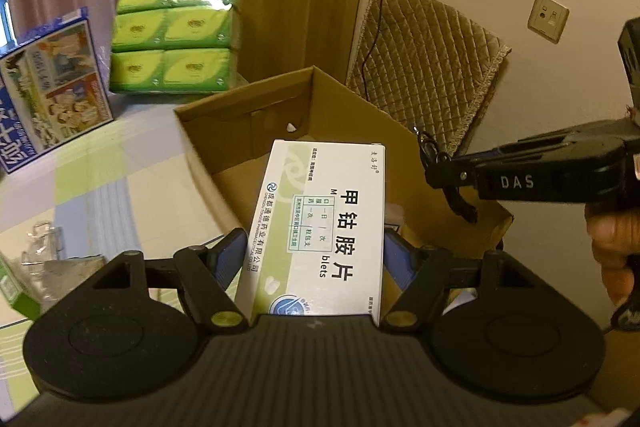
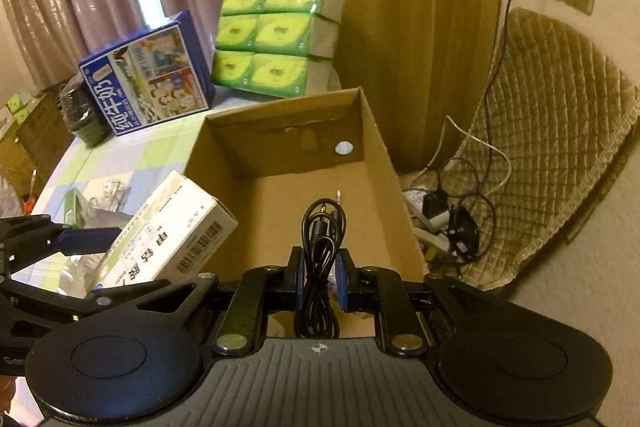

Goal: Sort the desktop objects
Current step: 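Carry the medicine box and cable into the cardboard box and open both tools, then move both tools back toward the remaining items on the table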

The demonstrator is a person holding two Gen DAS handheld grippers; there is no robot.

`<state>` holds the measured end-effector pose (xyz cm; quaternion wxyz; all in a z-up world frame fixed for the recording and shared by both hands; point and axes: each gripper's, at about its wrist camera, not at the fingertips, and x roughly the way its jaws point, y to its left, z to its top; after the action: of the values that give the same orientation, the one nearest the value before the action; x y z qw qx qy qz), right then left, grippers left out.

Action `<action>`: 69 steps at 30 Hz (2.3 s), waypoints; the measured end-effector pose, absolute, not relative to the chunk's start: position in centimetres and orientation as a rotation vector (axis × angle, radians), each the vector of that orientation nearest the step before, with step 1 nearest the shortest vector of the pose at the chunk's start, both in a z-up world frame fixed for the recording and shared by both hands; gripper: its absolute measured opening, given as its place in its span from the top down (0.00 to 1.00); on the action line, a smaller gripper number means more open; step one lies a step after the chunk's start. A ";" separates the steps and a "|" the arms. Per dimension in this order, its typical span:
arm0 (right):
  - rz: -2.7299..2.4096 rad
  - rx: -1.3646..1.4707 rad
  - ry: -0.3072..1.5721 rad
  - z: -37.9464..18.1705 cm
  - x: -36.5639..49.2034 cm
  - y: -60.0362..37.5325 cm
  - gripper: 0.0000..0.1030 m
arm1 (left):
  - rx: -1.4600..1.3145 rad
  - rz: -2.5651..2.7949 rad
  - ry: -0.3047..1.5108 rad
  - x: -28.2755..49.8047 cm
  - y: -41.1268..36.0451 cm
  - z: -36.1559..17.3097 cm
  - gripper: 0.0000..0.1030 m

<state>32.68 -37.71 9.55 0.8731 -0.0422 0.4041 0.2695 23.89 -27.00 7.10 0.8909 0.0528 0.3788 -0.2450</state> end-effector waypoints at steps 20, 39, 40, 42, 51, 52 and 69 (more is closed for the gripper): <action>0.565 -0.059 0.879 8.3 33.7 -38.6 0.88 | 0.100 -0.511 0.791 25.5 -29.0 5.9 0.34; 0.593 0.011 0.870 9.8 32.3 -37.1 0.62 | 0.055 -0.382 0.762 23.5 -19.4 7.8 0.29; 0.593 0.011 0.869 9.9 32.1 -37.0 0.62 | 0.050 -0.376 0.764 23.3 -19.0 7.8 0.29; 0.595 0.007 0.867 10.2 31.4 -36.9 0.62 | 0.045 -0.368 0.765 22.8 -18.3 7.8 0.29; 0.681 -0.042 0.817 13.0 26.2 -35.0 0.47 | 0.084 -0.332 0.742 20.2 -14.0 10.4 0.23; 0.695 -0.049 0.806 13.3 25.5 -34.5 0.45 | 0.091 -0.324 0.739 19.9 -13.2 10.9 0.23; 0.890 -0.125 0.752 14.6 17.3 -26.4 0.03 | 0.104 -0.151 0.727 13.6 -1.3 13.6 0.06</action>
<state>17.35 -26.45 14.60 0.8332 -0.0588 0.3550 0.4198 13.62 -1.31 13.62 0.9305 0.0510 0.3552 -0.0737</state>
